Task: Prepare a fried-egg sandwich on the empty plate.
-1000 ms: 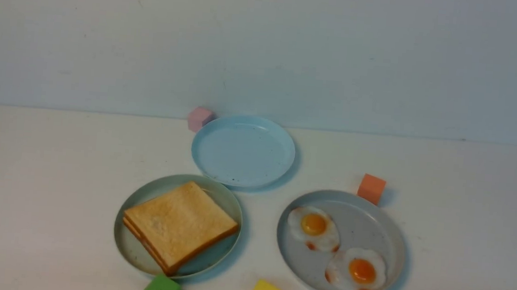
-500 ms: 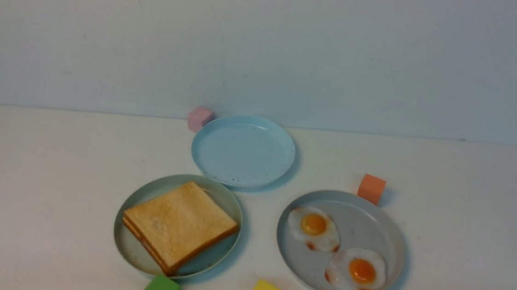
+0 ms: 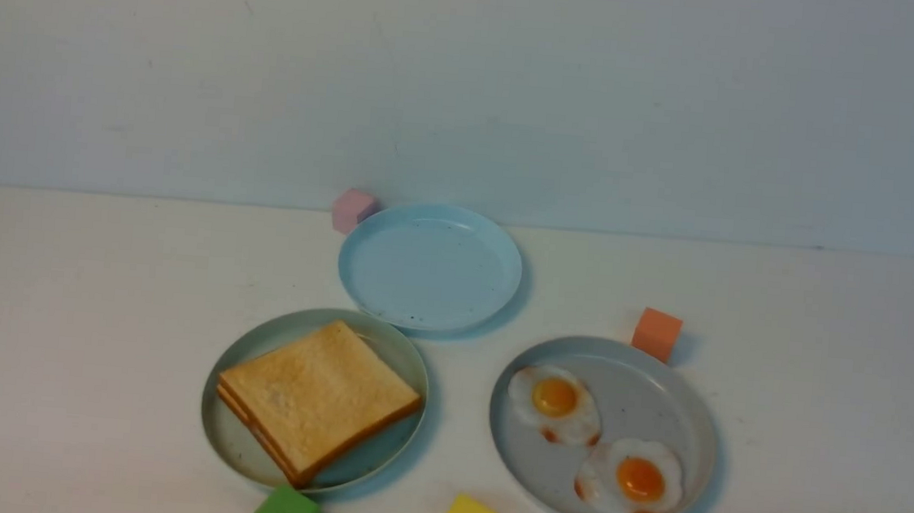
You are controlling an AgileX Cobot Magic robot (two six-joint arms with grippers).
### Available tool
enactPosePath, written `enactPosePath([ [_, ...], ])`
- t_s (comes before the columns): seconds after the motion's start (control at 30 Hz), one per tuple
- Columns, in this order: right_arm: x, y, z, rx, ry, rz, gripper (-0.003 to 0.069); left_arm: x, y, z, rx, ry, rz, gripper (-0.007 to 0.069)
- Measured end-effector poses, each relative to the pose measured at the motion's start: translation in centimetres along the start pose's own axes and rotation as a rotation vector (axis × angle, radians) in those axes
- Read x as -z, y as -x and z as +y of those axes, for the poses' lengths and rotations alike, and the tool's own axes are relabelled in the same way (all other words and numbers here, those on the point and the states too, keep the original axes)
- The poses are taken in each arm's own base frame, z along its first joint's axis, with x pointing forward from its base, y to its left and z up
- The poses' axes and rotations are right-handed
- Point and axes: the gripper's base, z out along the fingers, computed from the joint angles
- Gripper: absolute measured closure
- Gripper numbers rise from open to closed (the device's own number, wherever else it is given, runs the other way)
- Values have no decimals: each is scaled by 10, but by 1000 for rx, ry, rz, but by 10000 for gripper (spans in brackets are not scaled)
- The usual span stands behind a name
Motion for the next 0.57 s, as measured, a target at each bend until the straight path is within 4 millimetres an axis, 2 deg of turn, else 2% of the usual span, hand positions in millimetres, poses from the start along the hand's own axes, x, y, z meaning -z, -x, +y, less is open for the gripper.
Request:
enactPosePath([
  [0.57, 0, 0, 0, 0, 0, 0, 573, 0, 0, 0, -1, 0, 0, 615],
])
